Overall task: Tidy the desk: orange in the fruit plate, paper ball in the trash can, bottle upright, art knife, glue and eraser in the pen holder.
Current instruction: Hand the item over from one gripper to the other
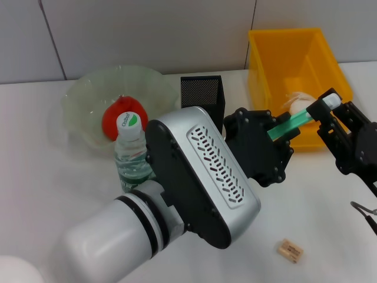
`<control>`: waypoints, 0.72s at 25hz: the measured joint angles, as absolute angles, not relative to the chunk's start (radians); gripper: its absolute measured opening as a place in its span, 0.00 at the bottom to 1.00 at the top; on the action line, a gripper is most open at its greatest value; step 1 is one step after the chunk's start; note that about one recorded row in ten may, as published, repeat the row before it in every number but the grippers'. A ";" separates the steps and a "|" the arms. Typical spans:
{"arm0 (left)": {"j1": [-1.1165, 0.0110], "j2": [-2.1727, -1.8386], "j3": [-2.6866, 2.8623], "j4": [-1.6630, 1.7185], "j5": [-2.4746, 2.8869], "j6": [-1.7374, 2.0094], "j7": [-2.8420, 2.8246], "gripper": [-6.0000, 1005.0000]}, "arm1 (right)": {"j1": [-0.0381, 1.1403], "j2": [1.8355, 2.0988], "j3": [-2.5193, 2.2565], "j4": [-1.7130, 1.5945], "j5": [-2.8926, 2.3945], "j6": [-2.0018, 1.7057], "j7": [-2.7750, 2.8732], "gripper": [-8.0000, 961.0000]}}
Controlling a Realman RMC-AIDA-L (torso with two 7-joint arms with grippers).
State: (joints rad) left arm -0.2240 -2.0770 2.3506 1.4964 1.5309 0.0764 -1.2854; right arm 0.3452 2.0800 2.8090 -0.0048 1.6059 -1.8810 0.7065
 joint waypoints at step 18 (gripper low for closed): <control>-0.223 -2.078 2.354 1.491 1.530 0.079 -1.284 0.20 | 0.357 2.079 2.790 0.028 1.603 -1.856 0.769 0.17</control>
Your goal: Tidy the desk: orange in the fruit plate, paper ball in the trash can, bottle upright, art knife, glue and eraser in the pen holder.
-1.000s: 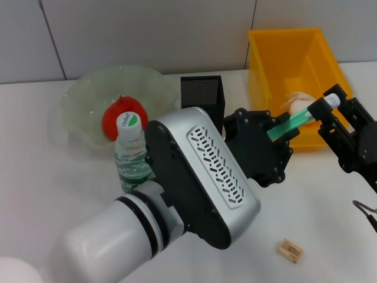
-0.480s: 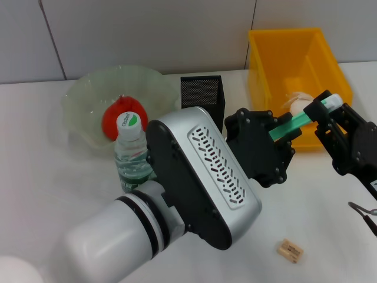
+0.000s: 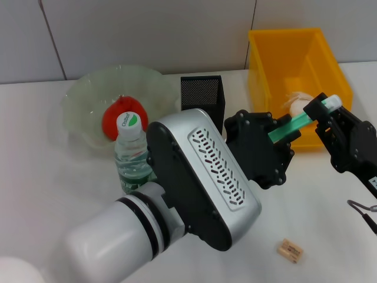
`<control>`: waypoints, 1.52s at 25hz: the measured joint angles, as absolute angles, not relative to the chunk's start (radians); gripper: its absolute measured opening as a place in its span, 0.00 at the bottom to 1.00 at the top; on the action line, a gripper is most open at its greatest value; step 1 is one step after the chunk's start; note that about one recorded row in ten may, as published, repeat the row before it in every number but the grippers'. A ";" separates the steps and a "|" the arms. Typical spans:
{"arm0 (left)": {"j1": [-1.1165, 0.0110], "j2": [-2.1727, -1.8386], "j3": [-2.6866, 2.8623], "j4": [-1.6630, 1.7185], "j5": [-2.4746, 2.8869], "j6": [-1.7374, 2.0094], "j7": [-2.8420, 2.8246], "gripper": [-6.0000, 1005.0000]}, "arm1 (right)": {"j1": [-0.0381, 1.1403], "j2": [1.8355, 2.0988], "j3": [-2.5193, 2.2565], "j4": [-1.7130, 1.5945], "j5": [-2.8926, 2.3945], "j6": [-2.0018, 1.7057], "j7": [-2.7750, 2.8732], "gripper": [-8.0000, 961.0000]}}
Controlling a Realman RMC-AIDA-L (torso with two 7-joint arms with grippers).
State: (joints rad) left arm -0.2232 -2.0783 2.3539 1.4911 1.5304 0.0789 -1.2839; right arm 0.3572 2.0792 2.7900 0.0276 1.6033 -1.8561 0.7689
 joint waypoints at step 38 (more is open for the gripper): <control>-0.127 -2.070 1.886 1.359 1.108 1.040 -1.127 0.79 | 0.451 2.080 2.791 0.222 1.771 -1.793 0.722 0.17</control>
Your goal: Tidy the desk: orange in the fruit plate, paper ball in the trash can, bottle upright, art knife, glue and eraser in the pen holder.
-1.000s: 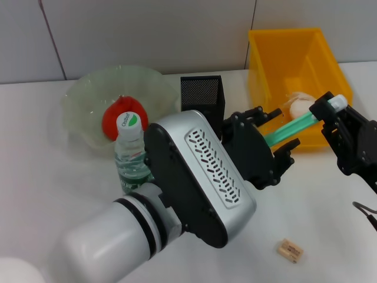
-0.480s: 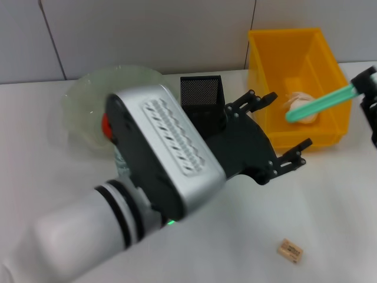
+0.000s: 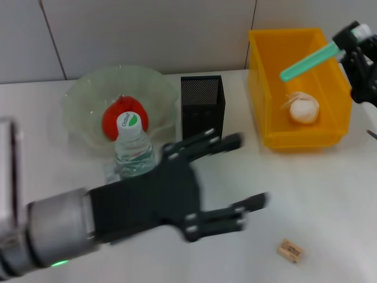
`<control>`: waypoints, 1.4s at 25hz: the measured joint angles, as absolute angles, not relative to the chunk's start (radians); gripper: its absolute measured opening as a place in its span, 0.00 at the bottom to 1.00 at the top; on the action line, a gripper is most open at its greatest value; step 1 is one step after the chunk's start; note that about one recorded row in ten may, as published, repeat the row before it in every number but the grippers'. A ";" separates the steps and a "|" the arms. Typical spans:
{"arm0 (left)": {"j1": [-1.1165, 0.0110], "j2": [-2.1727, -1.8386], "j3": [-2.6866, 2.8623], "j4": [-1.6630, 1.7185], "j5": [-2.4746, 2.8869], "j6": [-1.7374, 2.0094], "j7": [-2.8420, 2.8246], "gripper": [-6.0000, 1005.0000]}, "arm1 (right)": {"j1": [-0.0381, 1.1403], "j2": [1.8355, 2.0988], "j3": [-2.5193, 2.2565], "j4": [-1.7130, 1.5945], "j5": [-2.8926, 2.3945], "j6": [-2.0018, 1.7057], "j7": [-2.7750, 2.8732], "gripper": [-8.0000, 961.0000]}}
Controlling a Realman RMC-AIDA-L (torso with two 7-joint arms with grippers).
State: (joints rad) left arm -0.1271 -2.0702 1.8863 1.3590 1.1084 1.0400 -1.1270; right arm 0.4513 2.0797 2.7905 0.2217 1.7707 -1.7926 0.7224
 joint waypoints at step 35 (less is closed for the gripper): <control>-0.244 -2.069 1.591 0.543 0.870 1.677 -0.764 0.68 | 0.764 2.084 2.500 0.189 1.764 -1.161 0.615 0.17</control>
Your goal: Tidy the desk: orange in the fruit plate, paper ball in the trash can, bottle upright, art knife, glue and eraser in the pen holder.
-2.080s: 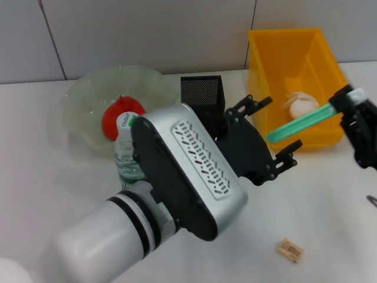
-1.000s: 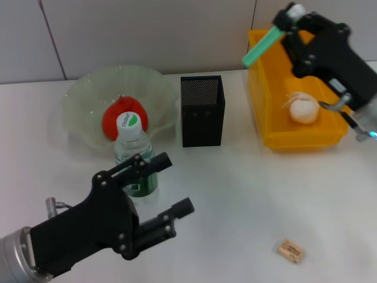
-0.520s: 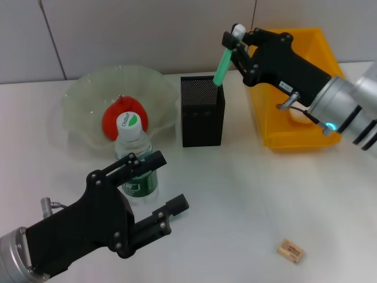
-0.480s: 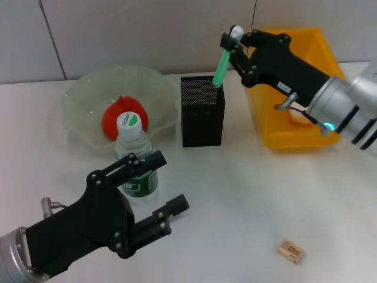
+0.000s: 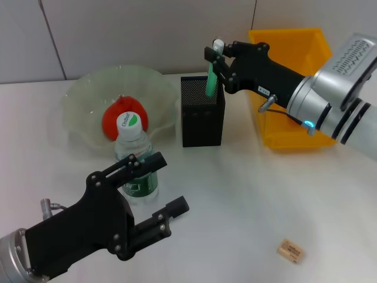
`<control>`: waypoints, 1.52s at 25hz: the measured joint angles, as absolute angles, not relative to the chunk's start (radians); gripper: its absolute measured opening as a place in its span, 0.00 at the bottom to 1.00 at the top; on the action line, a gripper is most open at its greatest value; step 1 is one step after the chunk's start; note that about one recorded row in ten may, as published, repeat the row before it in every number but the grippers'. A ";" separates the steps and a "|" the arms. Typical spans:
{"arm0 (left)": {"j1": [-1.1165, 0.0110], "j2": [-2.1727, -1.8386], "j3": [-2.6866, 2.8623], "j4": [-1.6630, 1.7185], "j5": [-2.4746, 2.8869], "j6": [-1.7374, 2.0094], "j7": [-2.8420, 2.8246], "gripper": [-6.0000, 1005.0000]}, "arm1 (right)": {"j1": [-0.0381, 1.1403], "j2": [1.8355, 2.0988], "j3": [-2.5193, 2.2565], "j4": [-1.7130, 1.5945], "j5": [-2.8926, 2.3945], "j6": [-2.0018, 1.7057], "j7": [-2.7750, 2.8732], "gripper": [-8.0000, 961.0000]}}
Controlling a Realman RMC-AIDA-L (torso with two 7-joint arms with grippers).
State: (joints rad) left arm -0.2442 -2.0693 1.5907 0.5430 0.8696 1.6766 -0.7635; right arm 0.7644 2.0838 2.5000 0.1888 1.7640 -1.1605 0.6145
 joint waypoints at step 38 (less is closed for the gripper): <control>-0.244 -2.067 1.591 0.543 0.874 1.682 -0.762 0.68 | 0.712 2.088 2.433 0.222 1.846 -1.186 0.748 0.58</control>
State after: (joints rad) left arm -0.2436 -2.0673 1.5908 0.5431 0.8745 1.6815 -0.7623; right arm 0.7117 2.0878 2.4329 0.2217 1.8461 -1.1864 0.7476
